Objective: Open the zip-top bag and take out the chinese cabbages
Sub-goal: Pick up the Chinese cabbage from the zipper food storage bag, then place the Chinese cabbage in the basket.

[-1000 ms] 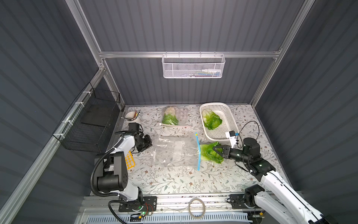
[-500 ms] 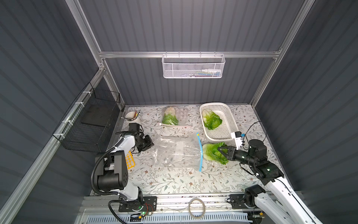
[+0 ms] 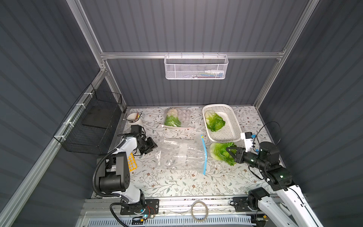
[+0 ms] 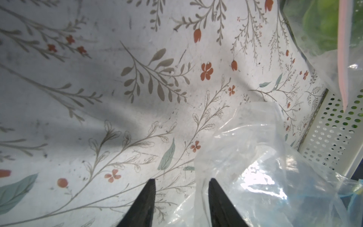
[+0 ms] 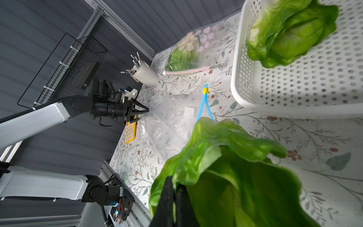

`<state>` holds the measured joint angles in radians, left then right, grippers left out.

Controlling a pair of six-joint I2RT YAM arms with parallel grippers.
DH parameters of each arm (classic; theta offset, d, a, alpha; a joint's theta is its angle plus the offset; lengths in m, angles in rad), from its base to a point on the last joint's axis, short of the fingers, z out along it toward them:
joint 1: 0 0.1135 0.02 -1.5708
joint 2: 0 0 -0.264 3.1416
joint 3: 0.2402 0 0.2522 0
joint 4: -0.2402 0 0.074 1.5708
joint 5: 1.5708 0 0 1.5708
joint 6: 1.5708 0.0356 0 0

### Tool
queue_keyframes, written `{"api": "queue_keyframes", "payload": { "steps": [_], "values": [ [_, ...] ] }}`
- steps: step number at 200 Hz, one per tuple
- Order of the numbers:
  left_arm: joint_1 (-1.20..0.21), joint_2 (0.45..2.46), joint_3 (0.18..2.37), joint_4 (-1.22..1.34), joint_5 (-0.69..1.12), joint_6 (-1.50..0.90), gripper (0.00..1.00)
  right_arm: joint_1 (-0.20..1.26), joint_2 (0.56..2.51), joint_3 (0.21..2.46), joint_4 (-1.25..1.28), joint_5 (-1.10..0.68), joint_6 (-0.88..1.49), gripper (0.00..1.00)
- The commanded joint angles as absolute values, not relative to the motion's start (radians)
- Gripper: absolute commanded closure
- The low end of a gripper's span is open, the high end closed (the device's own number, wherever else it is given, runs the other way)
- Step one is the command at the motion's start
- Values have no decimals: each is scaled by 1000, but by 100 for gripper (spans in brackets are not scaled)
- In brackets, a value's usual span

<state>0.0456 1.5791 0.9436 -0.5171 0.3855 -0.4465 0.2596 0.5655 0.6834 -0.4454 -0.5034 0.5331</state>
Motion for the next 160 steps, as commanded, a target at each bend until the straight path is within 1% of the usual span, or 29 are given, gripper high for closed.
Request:
{"api": "queue_keyframes", "payload": {
  "steps": [1, 19, 51, 70, 93, 123, 160],
  "values": [
    [52, 1545, 952, -512, 421, -441, 46, 252, 553, 746, -452, -464, 479, 100],
    [54, 1537, 951, -509, 423, -439, 38, 249, 561, 767, -445, -440, 465, 100],
    [56, 1534, 951, -507, 431, -438, 33, 239, 597, 794, -405, -401, 437, 100],
    [57, 1532, 951, -504, 436, -439, 26, 228, 632, 804, -355, -386, 420, 100],
    [60, 1527, 951, -503, 437, -437, 21, 202, 686, 830, -308, -391, 402, 100],
    [63, 1519, 951, -502, 440, -437, 19, 149, 772, 883, -251, -408, 376, 100],
    [67, 1514, 951, -501, 449, -437, 19, 45, 914, 962, -170, -472, 363, 100]
  ]
}}
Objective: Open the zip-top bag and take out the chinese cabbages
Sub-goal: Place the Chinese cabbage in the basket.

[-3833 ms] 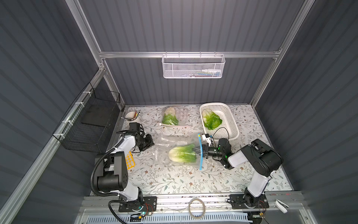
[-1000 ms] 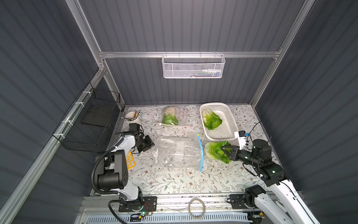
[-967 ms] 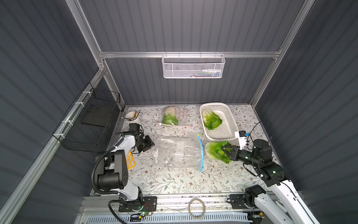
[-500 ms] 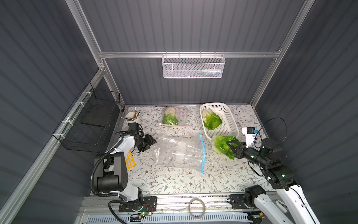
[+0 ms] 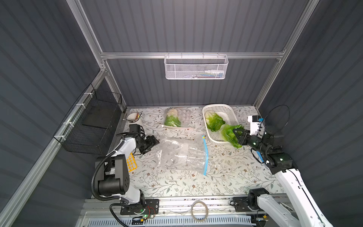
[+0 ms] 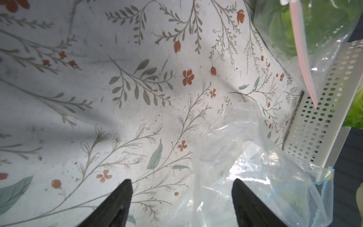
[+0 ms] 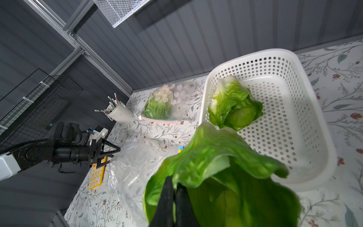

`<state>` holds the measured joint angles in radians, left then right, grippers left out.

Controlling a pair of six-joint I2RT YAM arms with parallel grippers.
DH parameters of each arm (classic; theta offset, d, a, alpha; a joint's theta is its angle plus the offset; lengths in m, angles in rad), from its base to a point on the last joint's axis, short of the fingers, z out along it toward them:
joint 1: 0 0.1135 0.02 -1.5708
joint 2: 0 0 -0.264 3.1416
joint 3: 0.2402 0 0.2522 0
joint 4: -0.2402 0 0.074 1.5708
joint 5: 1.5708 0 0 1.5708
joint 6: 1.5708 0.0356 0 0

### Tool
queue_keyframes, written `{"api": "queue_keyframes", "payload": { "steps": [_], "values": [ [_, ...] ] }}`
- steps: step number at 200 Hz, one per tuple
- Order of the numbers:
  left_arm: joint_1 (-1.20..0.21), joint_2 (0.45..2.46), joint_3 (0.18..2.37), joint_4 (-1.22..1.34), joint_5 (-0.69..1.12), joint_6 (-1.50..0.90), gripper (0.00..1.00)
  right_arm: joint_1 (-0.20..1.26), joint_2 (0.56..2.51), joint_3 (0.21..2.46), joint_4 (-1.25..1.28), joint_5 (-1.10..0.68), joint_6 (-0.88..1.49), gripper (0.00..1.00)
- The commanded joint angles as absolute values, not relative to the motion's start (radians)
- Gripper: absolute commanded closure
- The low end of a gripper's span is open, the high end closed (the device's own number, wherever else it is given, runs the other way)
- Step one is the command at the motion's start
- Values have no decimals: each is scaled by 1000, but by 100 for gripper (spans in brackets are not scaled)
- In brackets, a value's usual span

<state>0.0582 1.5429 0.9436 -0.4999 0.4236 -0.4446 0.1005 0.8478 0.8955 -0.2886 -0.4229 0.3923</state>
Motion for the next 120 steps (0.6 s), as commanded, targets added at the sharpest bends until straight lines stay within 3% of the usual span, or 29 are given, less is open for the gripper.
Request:
{"api": "queue_keyframes", "payload": {
  "steps": [1, 120],
  "values": [
    [67, 1514, 951, -501, 449, -437, 19, 41, 919, 965, -168, -475, 363, 100],
    [71, 1525, 951, -489, 476, -431, 19, -127, 1475, 1243, 69, -615, 458, 100]
  ]
}}
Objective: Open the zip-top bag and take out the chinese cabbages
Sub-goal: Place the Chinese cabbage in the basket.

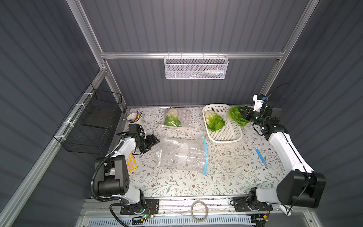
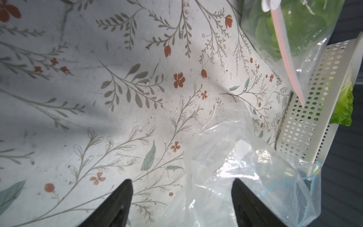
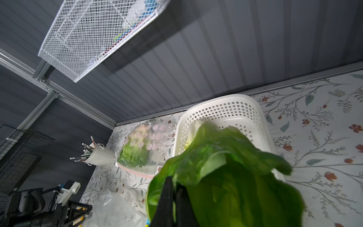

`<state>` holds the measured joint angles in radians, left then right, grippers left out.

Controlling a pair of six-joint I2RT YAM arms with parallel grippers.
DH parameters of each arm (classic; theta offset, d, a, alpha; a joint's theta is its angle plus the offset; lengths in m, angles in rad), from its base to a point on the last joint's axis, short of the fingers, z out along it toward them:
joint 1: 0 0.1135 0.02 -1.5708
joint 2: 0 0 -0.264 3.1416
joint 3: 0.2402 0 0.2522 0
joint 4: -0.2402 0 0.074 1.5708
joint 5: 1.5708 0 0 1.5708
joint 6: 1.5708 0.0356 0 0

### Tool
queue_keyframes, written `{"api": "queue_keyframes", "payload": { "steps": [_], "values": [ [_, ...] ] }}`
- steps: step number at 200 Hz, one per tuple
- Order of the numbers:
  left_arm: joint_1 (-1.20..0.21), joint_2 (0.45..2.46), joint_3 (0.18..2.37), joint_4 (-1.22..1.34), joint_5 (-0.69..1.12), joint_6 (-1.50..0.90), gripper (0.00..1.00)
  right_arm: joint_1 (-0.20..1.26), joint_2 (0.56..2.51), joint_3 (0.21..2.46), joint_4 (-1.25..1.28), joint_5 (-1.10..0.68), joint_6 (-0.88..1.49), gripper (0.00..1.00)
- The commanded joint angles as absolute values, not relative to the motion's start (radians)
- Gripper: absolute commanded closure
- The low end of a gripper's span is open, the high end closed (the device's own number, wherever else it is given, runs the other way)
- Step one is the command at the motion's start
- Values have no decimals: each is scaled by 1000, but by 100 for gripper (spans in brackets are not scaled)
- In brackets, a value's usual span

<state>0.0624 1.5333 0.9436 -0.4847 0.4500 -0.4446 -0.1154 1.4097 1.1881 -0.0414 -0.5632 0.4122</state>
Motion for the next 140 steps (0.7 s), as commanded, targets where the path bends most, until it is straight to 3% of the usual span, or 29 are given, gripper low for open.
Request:
{"api": "queue_keyframes", "payload": {
  "steps": [1, 77, 140],
  "values": [
    [71, 1526, 951, -489, 477, -430, 19, -127, 1478, 1246, 70, -614, 459, 100],
    [70, 1558, 952, -476, 561, -419, 20, -136, 1747, 1352, 269, -628, 597, 100],
    [70, 1565, 950, -465, 581, -423, 20, -132, 1856, 1315, 343, -625, 665, 100]
  ]
}}
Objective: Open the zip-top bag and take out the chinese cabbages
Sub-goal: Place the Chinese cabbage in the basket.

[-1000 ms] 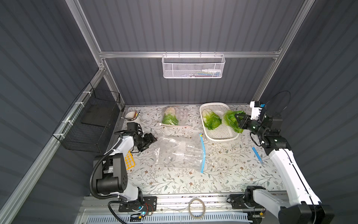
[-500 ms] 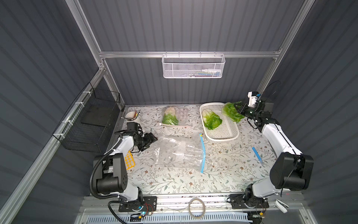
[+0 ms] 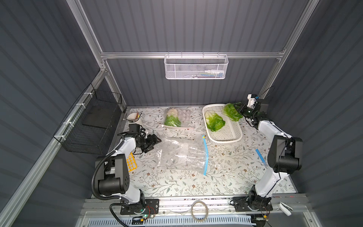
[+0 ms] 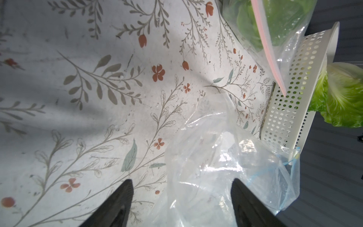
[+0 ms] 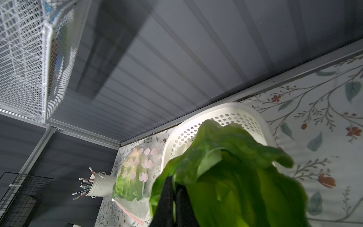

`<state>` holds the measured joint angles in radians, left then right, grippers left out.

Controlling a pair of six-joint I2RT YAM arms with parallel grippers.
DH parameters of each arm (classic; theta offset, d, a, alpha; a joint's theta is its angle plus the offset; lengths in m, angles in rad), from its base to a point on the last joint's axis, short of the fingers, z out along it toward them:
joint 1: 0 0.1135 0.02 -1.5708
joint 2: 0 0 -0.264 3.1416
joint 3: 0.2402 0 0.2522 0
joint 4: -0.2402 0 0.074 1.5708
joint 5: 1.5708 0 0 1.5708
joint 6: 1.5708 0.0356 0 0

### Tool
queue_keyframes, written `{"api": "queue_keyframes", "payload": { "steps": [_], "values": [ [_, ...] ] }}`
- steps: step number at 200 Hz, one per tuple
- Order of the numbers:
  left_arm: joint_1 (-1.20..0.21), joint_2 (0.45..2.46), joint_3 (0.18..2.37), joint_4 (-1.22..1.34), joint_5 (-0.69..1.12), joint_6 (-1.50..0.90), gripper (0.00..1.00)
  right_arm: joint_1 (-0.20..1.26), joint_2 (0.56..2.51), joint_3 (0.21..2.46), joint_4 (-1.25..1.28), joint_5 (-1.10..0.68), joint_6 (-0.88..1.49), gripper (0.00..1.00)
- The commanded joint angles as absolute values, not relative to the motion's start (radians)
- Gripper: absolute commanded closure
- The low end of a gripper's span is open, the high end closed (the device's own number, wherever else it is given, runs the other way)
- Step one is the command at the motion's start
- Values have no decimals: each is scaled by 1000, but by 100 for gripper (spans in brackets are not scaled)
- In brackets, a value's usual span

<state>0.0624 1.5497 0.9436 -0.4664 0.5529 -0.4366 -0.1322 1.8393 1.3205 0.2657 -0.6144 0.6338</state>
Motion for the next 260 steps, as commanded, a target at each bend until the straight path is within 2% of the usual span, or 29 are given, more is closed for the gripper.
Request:
{"api": "queue_keyframes", "payload": {
  "steps": [1, 133, 165, 204, 220, 232, 260],
  "values": [
    [70, 1566, 950, -464, 581, -422, 20, -132, 1858, 1312, 344, -625, 665, 100],
    [71, 1567, 947, -458, 609, -425, 21, -118, 1904, 1162, 403, -628, 768, 100],
    [71, 1559, 948, -458, 618, -425, 21, -117, 1899, 1147, 407, -629, 778, 96],
    [71, 1549, 945, -455, 623, -425, 21, -107, 1890, 1119, 407, -634, 784, 95],
    [71, 1545, 945, -454, 626, -426, 21, -100, 1880, 1105, 404, -636, 781, 90],
    [71, 1542, 943, -452, 630, -429, 21, -95, 1873, 1098, 398, -636, 774, 81],
    [71, 1525, 940, -449, 639, -431, 21, -92, 1859, 1085, 392, -639, 778, 66]
  ]
}}
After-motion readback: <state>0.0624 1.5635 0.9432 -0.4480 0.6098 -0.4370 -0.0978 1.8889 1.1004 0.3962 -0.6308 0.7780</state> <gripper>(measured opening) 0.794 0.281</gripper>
